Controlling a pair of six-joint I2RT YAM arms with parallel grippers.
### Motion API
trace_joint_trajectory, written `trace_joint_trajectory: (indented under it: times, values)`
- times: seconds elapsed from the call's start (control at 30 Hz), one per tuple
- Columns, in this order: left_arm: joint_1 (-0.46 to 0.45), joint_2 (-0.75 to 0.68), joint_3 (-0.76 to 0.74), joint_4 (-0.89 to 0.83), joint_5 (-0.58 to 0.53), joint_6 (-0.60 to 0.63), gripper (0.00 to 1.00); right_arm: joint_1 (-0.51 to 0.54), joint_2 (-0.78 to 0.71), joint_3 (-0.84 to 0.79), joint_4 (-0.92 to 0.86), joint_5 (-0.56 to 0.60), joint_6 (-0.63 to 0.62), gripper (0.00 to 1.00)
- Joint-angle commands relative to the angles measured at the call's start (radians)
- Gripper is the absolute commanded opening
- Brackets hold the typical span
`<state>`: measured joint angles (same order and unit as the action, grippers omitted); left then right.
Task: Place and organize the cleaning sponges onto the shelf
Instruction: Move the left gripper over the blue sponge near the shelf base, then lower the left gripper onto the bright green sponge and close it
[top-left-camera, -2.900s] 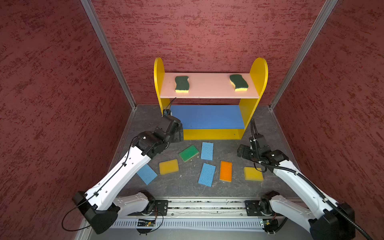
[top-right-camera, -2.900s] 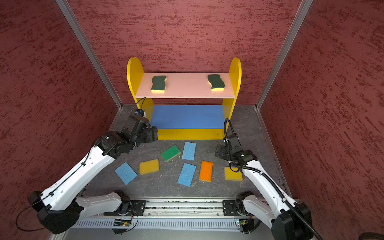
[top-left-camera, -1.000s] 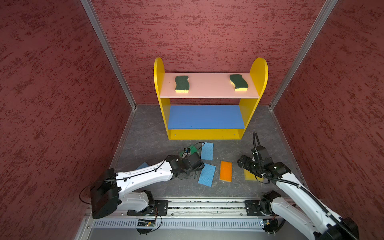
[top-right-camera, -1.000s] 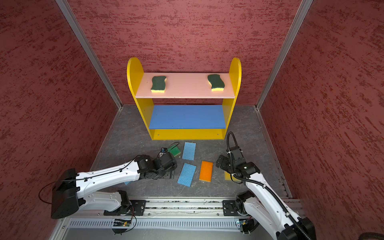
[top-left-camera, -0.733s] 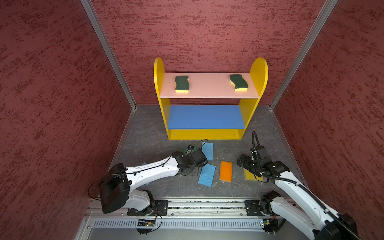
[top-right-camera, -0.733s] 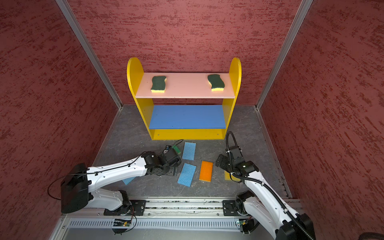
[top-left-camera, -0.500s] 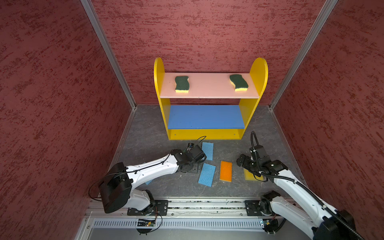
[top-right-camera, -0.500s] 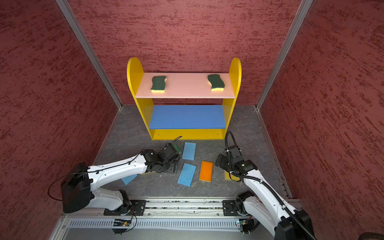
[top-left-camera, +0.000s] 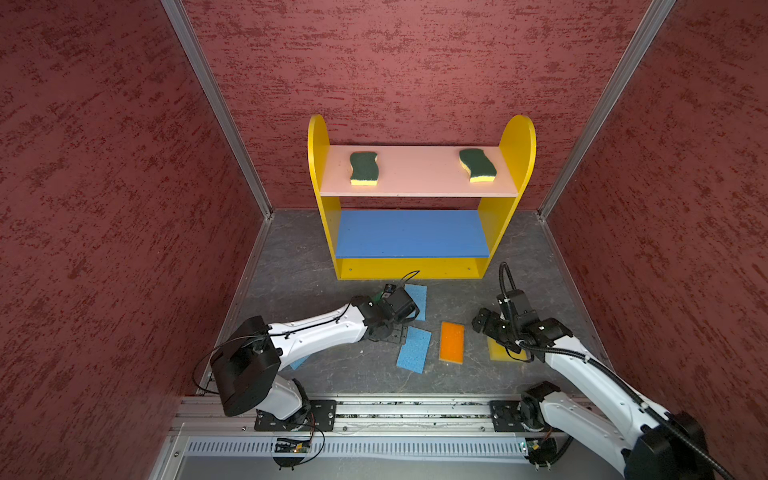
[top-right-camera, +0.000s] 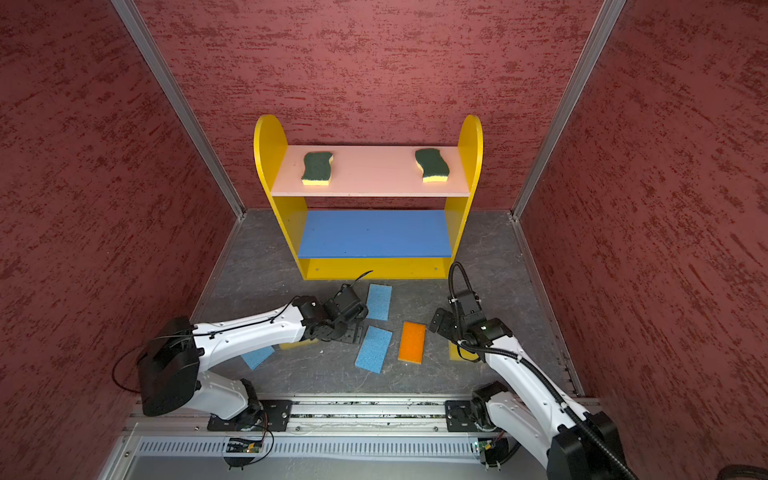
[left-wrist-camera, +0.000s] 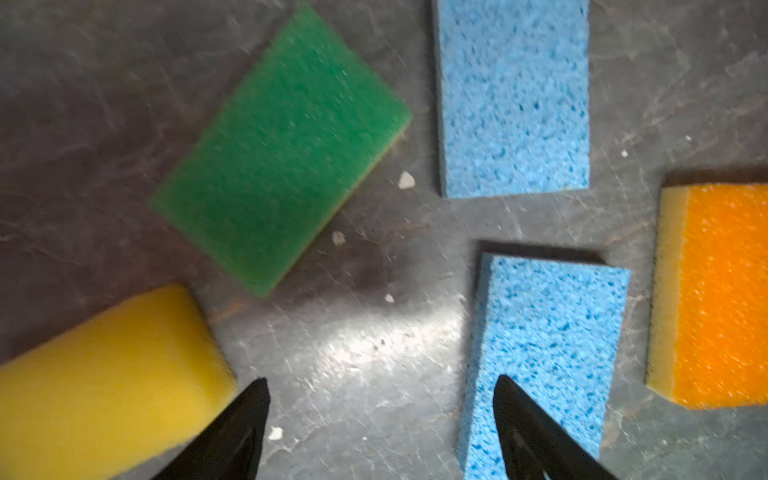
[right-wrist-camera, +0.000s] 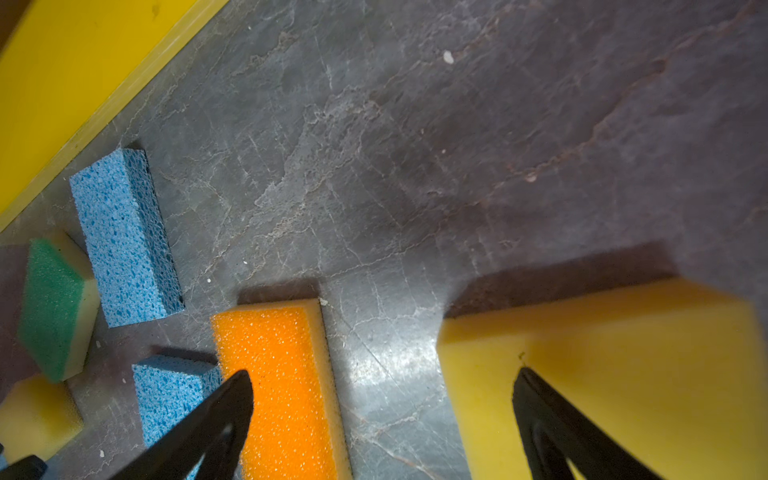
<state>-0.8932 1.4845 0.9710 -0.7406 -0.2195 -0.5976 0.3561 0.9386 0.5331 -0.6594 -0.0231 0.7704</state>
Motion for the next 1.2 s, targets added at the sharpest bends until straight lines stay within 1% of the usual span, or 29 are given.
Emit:
trace_joint_trajectory:
  times: [0.0, 0.13, 0.23, 0.37, 0.47, 0.6, 0.73, 1.0, 1.17]
  values:
    - [0.079, -0.019, -0.002, -0.013, -0.03, 0.112, 0.86, -0.003, -0.012, -0.005, 0.025, 0.004, 0.011, 0.99]
    - [0.145, -0.039, -0.022, 0.029, 0.007, 0.206, 0.89, -0.004, 0.003, -0.007, 0.039, -0.004, 0.009, 0.99]
    - [0.168, -0.04, -0.025, 0.07, 0.01, 0.263, 0.95, -0.004, 0.021, -0.004, 0.047, -0.003, 0.003, 0.99]
    - [0.194, -0.012, -0.029, 0.159, 0.046, 0.346, 0.99, -0.004, 0.053, 0.015, 0.053, -0.005, -0.013, 0.99]
    - [0.224, 0.023, -0.019, 0.187, 0.067, 0.386, 1.0, -0.004, 0.069, 0.029, 0.047, -0.002, -0.025, 0.99]
    - [0.28, 0.058, 0.0, 0.181, 0.087, 0.407, 0.99, -0.004, 0.057, 0.032, 0.038, 0.011, -0.029, 0.99]
    - [0.32, 0.087, 0.001, 0.198, 0.158, 0.419, 1.0, -0.004, 0.043, 0.039, 0.031, 0.023, -0.029, 0.99]
    - [0.319, 0.153, -0.015, 0.254, 0.187, 0.436, 0.99, -0.003, 0.07, 0.054, 0.031, 0.025, -0.041, 0.99]
    - [0.319, 0.15, -0.035, 0.267, 0.205, 0.431, 0.99, -0.003, 0.083, 0.06, 0.031, 0.023, -0.048, 0.99]
